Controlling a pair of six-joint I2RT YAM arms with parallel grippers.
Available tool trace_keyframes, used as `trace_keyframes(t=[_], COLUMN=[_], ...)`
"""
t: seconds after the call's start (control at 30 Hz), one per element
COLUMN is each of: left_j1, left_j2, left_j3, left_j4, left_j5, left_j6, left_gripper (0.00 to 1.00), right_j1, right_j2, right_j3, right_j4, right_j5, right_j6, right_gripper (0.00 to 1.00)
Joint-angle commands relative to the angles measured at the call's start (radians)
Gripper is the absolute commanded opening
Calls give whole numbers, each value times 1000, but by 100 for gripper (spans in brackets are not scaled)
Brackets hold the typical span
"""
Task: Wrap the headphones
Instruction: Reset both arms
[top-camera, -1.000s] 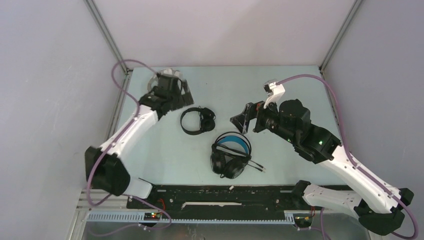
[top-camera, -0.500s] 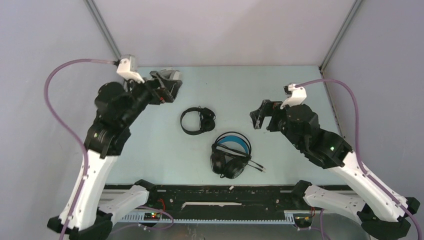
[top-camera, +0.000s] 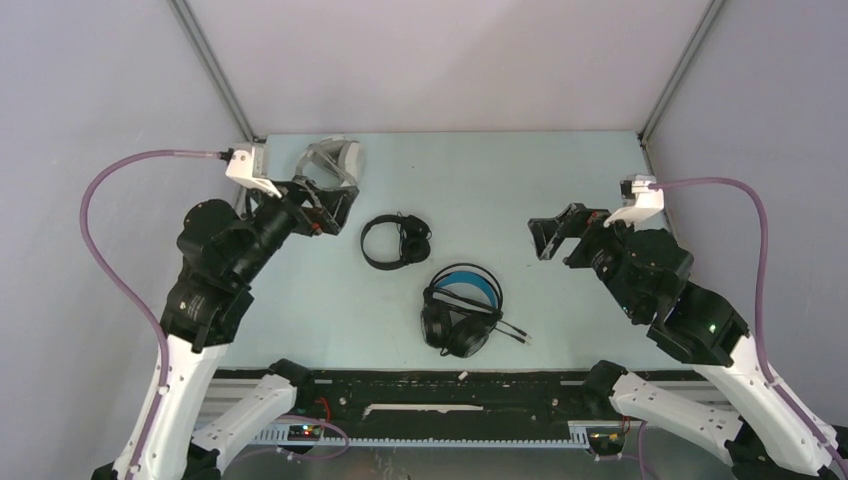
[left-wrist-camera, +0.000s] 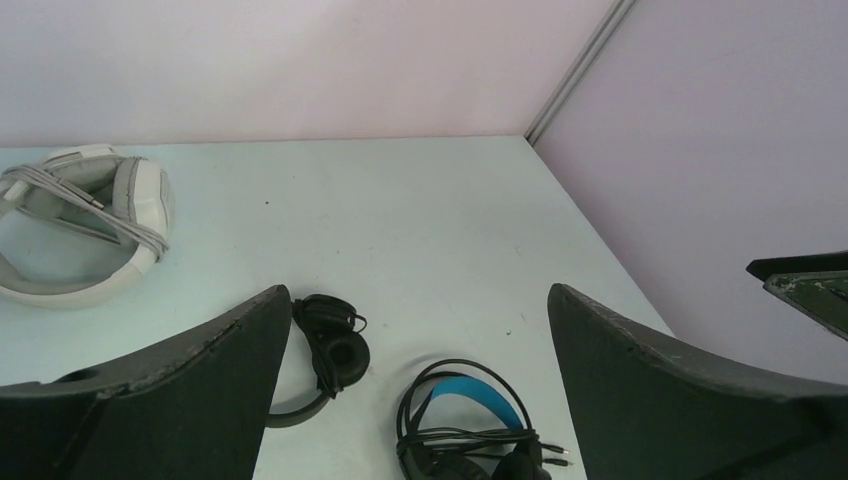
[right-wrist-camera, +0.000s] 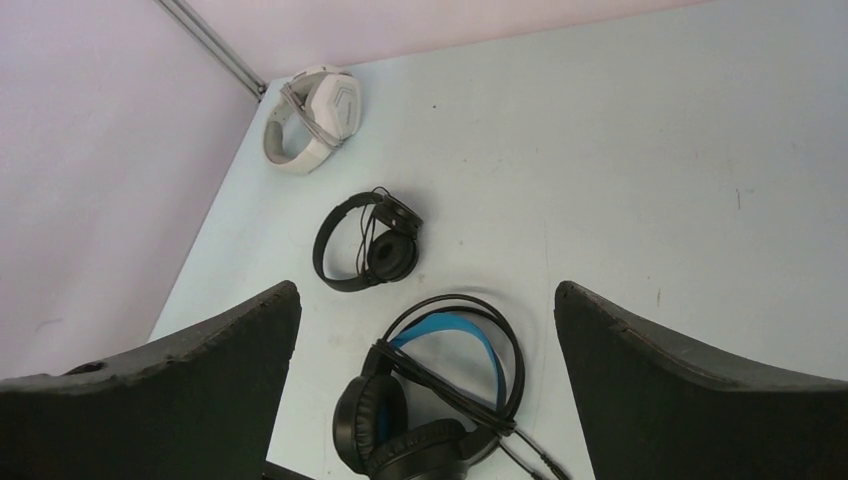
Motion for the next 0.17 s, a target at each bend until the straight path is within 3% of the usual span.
trace_keyframes(t=[0.0,0.13], left_j1=[4,4], left_j2=[-9,-10], left_j3=[-19,-24], left_j4=[16,16], left_j5=[33,21], left_j6=[26,28], left_gripper=[100,100], right_j1=[-3,-4], right_j2=[5,10], right_j3=[6,5], right_j4=[42,49], right_j5=[26,21], right_j6=[18,19], right_gripper=[100,100])
